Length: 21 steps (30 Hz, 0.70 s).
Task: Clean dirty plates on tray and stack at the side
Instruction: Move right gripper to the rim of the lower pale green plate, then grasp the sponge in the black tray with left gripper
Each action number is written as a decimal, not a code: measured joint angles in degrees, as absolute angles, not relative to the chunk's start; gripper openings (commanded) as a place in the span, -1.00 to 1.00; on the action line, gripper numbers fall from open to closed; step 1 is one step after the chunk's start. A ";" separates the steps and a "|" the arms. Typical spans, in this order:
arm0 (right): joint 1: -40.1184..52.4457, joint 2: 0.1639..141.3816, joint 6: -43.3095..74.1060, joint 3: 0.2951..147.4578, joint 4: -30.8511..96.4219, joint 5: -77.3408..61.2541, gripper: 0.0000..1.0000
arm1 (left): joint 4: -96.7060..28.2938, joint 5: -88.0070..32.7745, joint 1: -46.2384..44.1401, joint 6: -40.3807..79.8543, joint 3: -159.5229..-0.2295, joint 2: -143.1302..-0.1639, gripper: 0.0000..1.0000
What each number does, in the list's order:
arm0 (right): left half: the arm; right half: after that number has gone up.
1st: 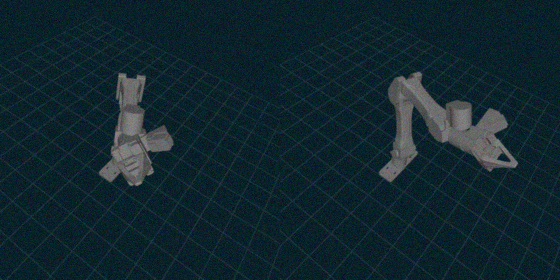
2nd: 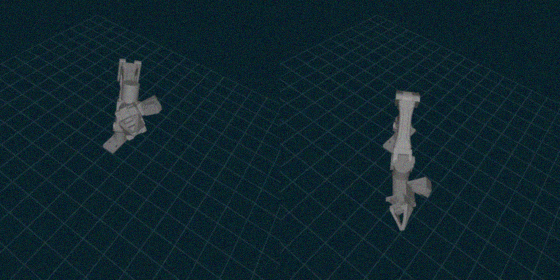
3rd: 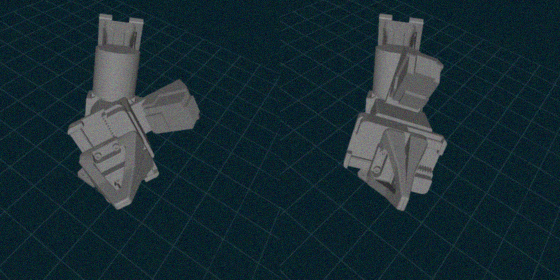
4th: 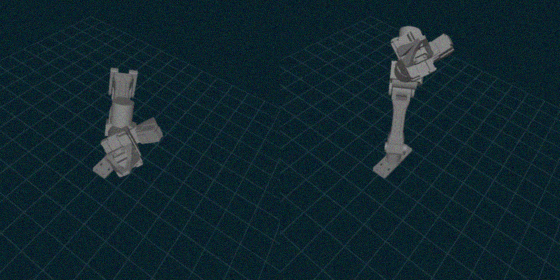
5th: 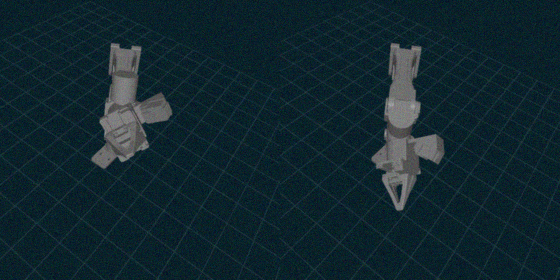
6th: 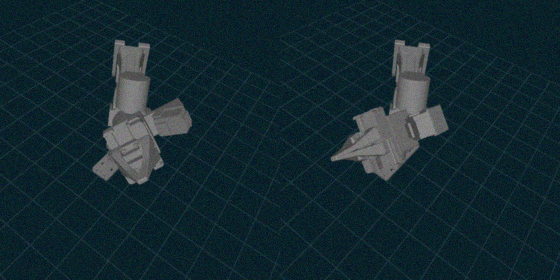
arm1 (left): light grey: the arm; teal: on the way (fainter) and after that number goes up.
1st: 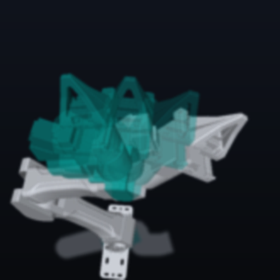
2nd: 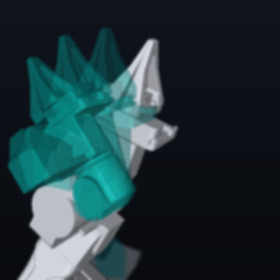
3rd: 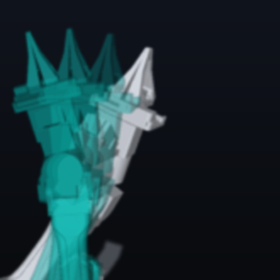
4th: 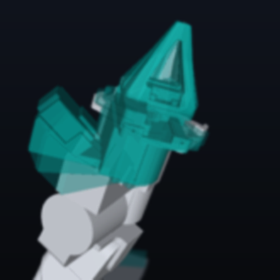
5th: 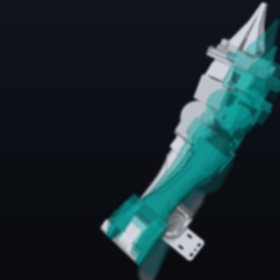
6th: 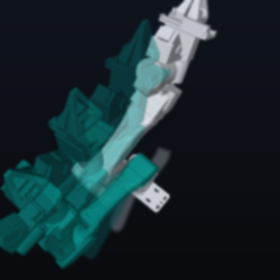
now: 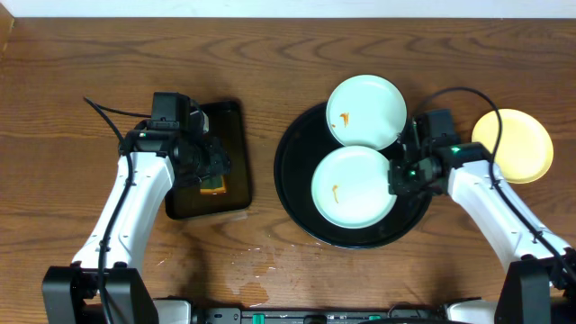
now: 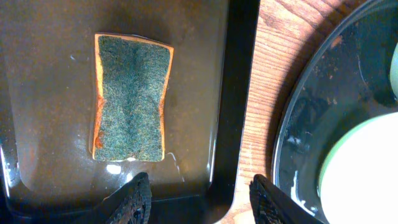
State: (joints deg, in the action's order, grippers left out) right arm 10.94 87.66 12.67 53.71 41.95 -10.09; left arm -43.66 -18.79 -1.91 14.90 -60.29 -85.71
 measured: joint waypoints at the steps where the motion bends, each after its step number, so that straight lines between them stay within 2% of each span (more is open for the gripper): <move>1: 11.90 87.74 13.17 53.71 40.29 -10.07 -0.98 | -43.68 -18.79 -1.98 14.90 -60.29 -85.71 0.07; 11: 13.58 94.48 14.92 53.71 34.35 -9.39 -0.98 | -43.66 -18.81 -5.04 14.90 -60.29 -85.71 0.06; 13: 13.82 95.79 14.92 53.71 34.61 -9.45 -0.80 | -43.66 -18.79 -5.10 14.90 -60.29 -85.71 0.06; 15: 14.20 96.97 15.40 53.71 34.74 -9.37 -0.42 | -43.68 -18.79 -5.10 14.90 -60.29 -85.71 0.06; 16: 14.33 97.27 15.16 53.71 34.76 -9.47 -0.32 | -43.66 -18.79 -5.10 14.90 -60.29 -85.71 0.07; 18: 14.48 97.54 15.44 53.69 34.61 -9.43 -0.25 | -43.68 -18.79 -5.10 14.90 -60.29 -85.71 0.06; 21: 14.48 97.54 15.42 53.69 33.45 -9.45 -0.27 | -43.66 -18.79 -5.10 14.90 -60.29 -85.71 0.06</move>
State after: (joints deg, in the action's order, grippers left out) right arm 14.48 97.54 15.42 53.69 33.45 -9.45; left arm -43.66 -18.79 -5.10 14.90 -60.29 -85.71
